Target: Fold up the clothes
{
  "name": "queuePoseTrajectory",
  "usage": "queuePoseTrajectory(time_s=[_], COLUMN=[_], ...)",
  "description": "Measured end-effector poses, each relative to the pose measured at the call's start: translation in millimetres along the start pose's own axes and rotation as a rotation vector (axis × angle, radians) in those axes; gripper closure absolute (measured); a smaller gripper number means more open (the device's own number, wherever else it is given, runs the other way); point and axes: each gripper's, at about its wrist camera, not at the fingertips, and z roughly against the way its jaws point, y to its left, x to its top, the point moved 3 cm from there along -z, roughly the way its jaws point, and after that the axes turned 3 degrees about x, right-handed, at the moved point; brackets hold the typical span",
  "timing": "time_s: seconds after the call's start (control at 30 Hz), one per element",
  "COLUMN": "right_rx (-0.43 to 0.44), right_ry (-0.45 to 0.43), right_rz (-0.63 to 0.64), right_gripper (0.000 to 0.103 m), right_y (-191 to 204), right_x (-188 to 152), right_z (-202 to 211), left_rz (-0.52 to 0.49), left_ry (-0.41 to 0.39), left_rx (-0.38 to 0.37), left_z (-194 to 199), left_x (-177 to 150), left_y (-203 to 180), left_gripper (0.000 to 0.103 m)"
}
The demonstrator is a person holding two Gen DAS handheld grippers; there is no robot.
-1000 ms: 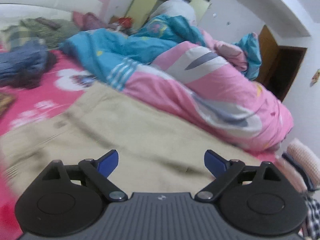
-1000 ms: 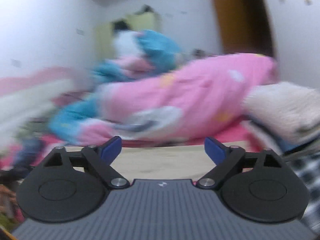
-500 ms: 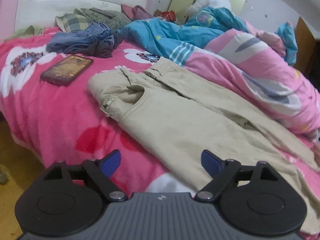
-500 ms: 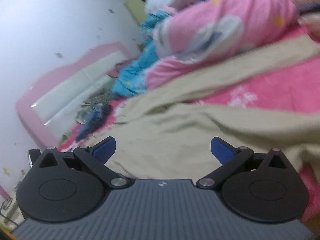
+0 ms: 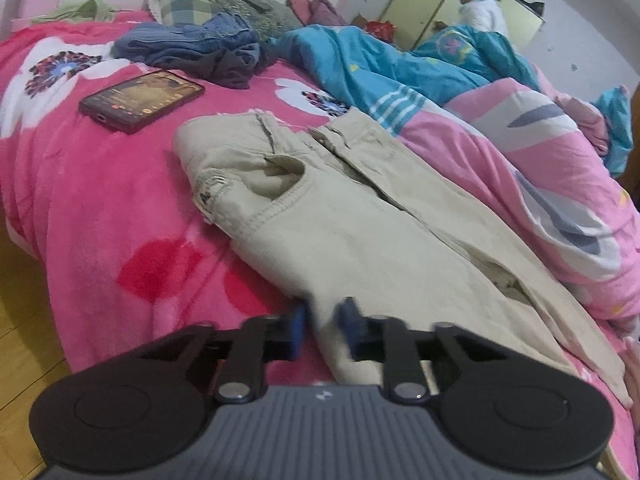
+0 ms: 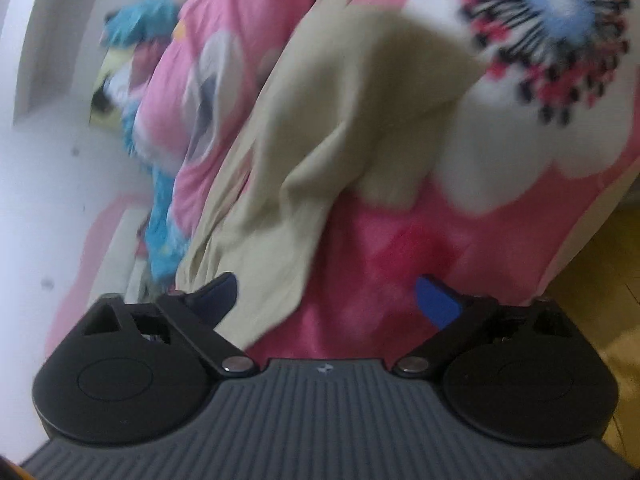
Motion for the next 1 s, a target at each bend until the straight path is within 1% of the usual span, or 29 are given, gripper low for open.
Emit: queuePoseTrajectory(time_s=[0.03,0.1,0.13,0.17,0.2,0.27,0.3,0.33,0.4,0.5,0.57,0.73,0.77,0.8,0.83,0.9,0.93,1.0], right_rx=[0.0,-0.002,-0.005,-0.018,-0.039,-0.087,-0.095,-0.079,-0.06,-0.053,-0.057,-0.141,-0.17,-0.201,-0.221,-0.23,-0.208,-0.083], right_ry=[-0.017,-0.049,-0.06,-0.064,-0.067,-0.07,-0.069,-0.063,-0.047,-0.01,0.021,0.115,0.145,0.181,0.211,0.256,0.275,0.306], right_rz=[-0.004,-0.007,-0.008,-0.001,0.014,0.048,0.055,0.043,0.048,0.077,0.08,0.02,0.036,0.065,0.105,0.216,0.28,0.425], right_gripper=[0.028,0.037,0.043,0.053,0.06,0.091,0.092,0.095,0.096,0.096,0.096,0.096,0.095,0.094,0.091,0.089,0.089,0.083], right_y=[-2.0,-4.1,-5.0,-5.9,-6.8,-7.9,-8.4,-9.0,-2.6,11.1,15.8,-9.7,-12.7,-13.3,-10.6,3.3,13.9,45.8], right_x=[4.8,12.3,15.3,16.7,17.2,15.3,14.1,13.4,10.1,6.9,3.8,-4.6,-6.8,-8.6,-8.4,-3.1,0.5,10.0], right_z=[0.6,0.6,-0.1,-2.0,-4.3,-4.0,-1.6,3.3,16.5,31.4,36.3,24.5,22.4,21.1,22.3,30.7,36.4,51.4], left_rz=[0.001,-0.004,-0.009,-0.01,-0.006,0.003,0.008,0.012,0.02,0.043,0.046,0.056,0.054,0.046,0.035,0.019,0.018,0.017], left_ry=[-0.007,-0.024,-0.034,-0.042,-0.047,-0.055,-0.057,-0.06,-0.061,-0.035,-0.013,0.05,0.06,0.066,0.066,0.066,0.068,0.069], left_rx=[0.0,0.005,0.007,0.007,0.004,-0.002,-0.006,-0.011,-0.028,-0.045,-0.038,-0.005,-0.002,0.0,-0.003,-0.012,-0.015,-0.022], left_z=[1.5,6.4,9.2,12.0,14.6,20.0,23.7,27.8,36.5,41.9,37.5,14.8,11.1,8.9,8.1,7.7,7.7,7.5], left_x=[1.4,4.0,5.5,7.4,9.5,14.1,17.8,21.0,28.4,37.9,38.0,28.2,26.2,24.4,23.1,21.3,21.1,20.8], left_y=[-0.7,-4.3,-6.7,-8.3,-9.1,-10.2,-9.9,-9.4,-7.7,-0.7,5.5,20.6,22.1,23.2,23.5,23.5,23.6,23.7], left_gripper=[0.099,0.1,0.1,0.1,0.101,0.101,0.101,0.101,0.101,0.101,0.101,0.101,0.1,0.1,0.1,0.099,0.099,0.098])
